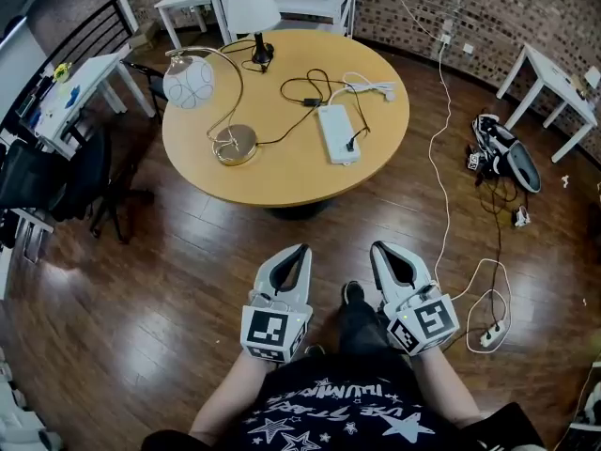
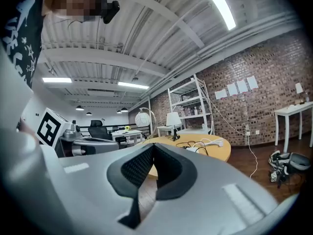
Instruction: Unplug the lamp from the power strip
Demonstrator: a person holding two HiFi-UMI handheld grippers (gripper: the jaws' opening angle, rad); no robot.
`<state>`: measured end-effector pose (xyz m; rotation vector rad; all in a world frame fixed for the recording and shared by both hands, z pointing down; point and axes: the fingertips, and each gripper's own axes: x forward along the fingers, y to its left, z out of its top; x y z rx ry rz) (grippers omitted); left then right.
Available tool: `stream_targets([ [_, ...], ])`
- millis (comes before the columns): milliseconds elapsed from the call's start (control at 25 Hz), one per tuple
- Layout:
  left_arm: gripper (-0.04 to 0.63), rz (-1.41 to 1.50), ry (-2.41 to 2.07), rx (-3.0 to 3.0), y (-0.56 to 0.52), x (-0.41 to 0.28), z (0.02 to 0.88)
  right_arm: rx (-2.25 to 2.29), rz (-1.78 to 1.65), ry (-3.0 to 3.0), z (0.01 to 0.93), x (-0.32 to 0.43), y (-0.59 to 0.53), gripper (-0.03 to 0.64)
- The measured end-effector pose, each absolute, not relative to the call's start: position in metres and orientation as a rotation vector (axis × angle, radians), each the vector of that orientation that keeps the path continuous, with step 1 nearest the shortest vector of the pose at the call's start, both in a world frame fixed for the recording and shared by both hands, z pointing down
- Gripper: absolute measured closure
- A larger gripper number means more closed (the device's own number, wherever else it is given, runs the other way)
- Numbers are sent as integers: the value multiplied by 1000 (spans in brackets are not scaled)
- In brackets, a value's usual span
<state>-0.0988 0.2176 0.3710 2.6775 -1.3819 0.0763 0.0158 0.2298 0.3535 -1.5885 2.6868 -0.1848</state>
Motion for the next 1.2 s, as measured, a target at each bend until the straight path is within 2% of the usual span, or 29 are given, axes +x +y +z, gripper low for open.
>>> stream_targets([
  [520,594,103,-1521,2641,104,-49,364,-1473,-220,2753,358,67,100,612],
  [1200,594,170,-1617,2580,18,-1,389,-1362,-318,2863,402,101,21,612],
])
